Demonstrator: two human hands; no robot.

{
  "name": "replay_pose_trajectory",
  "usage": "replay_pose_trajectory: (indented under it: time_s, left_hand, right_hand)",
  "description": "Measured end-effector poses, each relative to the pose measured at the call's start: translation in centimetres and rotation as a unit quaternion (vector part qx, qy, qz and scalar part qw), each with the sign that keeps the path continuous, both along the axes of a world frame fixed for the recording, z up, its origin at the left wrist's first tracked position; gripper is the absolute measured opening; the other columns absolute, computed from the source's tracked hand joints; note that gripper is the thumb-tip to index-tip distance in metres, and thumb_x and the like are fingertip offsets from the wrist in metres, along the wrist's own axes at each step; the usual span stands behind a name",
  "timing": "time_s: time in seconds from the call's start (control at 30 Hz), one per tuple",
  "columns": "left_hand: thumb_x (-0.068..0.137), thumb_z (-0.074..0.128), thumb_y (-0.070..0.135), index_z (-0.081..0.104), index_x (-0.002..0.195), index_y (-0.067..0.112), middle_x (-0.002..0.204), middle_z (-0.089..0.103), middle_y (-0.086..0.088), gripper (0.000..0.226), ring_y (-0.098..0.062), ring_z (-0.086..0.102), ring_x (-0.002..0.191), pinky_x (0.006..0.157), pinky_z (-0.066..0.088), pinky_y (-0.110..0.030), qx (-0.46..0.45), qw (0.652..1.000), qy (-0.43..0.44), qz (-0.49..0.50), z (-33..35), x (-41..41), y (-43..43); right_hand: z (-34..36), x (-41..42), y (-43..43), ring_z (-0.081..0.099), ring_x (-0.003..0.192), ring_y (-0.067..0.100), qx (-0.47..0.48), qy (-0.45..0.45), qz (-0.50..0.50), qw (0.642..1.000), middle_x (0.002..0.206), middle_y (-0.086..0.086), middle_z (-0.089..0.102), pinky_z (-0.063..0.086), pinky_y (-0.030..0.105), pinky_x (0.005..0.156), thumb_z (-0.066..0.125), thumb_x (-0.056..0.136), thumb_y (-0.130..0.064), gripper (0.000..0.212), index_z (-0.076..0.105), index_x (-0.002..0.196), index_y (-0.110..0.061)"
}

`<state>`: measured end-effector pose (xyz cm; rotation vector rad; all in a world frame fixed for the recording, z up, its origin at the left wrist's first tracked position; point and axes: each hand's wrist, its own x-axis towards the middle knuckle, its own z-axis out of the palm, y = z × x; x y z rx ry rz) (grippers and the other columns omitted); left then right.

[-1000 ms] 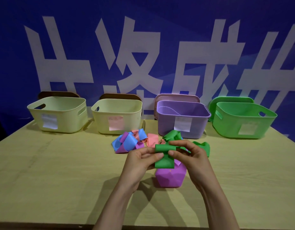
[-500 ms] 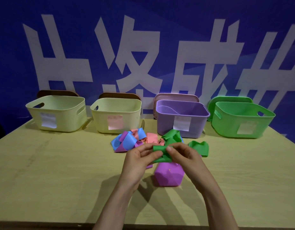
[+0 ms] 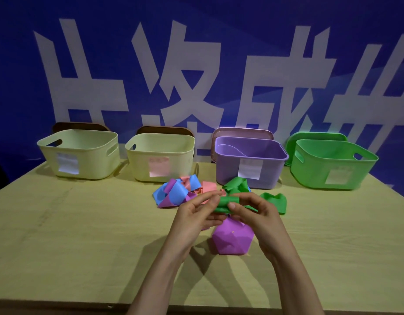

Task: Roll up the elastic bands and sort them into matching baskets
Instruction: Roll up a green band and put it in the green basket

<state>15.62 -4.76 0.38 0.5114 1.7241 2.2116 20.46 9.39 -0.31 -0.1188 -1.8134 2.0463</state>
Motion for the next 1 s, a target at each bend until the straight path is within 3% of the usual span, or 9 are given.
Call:
replay_pose_trajectory:
  time_s: [0.2,0.3,0.4,0.47,0.57,0.67,0.8,1.0]
  left_hand:
    - [0.089,0.061,0.011,0.067,0.101,0.018,0.086,0.074,-0.004,0.015,-0.017,0.070,0.075,0.069,0.056,-0.026,0.005,1.000,-0.010,0.005,-0.5,-0.3,0.2]
    - [0.088,0.062,0.009,0.067,0.099,0.012,0.093,0.073,-0.007,0.013,-0.016,0.069,0.082,0.081,0.054,-0.031,-0.001,1.000,-0.022,0.003,-1.0,-0.7,0.3]
    - [0.080,0.073,0.013,0.068,0.096,0.019,0.091,0.074,0.000,0.017,-0.016,0.068,0.086,0.090,0.048,-0.040,-0.017,1.000,-0.015,0.002,-1.4,-1.2,0.4]
    - [0.076,0.075,0.013,0.067,0.093,0.021,0.089,0.073,0.002,0.020,-0.015,0.066,0.087,0.086,0.048,-0.035,-0.042,0.999,0.006,0.002,-1.7,-1.7,0.6]
    - [0.080,0.072,0.001,0.064,0.092,0.016,0.090,0.068,0.004,0.021,-0.009,0.063,0.085,0.078,0.048,-0.016,-0.086,0.993,0.073,0.013,-2.0,-2.8,0.9]
    - [0.080,0.071,0.002,0.064,0.093,0.018,0.091,0.067,0.009,0.021,0.000,0.062,0.080,0.075,0.047,-0.012,-0.103,0.989,0.104,0.016,-2.1,-3.9,1.3]
    - [0.080,0.070,0.002,0.069,0.092,0.026,0.090,0.072,0.012,0.027,-0.003,0.067,0.084,0.081,0.051,-0.016,-0.094,0.993,0.069,0.024,-3.0,-5.9,2.2]
    - [0.079,0.067,-0.004,0.070,0.082,0.021,0.074,0.073,0.010,0.025,-0.003,0.066,0.072,0.074,0.053,-0.017,-0.087,0.995,-0.021,0.034,-2.3,-9.6,4.3]
  right_hand:
    - [0.0,0.0,0.3,0.067,0.083,0.015,0.007,-0.005,0.006,1.000,0.101,0.011,0.072,0.053,0.021,0.075,0.070,0.071,0.014,0.033,0.070,0.094,-0.010]
    - [0.0,0.0,0.5,0.067,0.085,0.013,-0.015,-0.003,0.021,1.000,0.100,0.009,0.073,0.054,0.021,0.077,0.070,0.070,0.013,0.036,0.070,0.099,-0.010]
    - [-0.1,-0.4,0.3,0.067,0.084,0.012,-0.021,-0.002,-0.011,1.000,0.098,0.004,0.072,0.054,0.022,0.079,0.072,0.071,0.009,0.035,0.070,0.100,-0.012]
    - [-0.2,-1.0,0.3,0.066,0.084,0.013,-0.034,0.003,-0.039,0.999,0.095,0.003,0.071,0.055,0.022,0.078,0.070,0.071,0.013,0.038,0.068,0.099,-0.013]
    - [-0.4,-1.7,0.5,0.066,0.087,0.014,-0.054,0.012,-0.046,0.997,0.096,0.004,0.069,0.055,0.022,0.078,0.068,0.070,0.019,0.046,0.063,0.102,-0.014]
    - [-0.8,-2.7,0.7,0.064,0.085,0.010,-0.046,0.016,-0.052,0.997,0.099,0.004,0.066,0.054,0.021,0.074,0.068,0.070,0.020,0.049,0.060,0.104,-0.015]
    - [-2.0,-4.9,1.4,0.065,0.083,0.012,-0.091,-0.005,-0.061,0.994,0.099,0.004,0.065,0.056,0.021,0.073,0.070,0.068,0.018,0.046,0.061,0.102,-0.012]
    - [-2.0,-9.4,3.0,0.066,0.075,0.006,-0.147,-0.077,-0.061,0.984,0.091,0.003,0.070,0.052,0.015,0.062,0.070,0.071,0.010,0.032,0.065,0.098,-0.007]
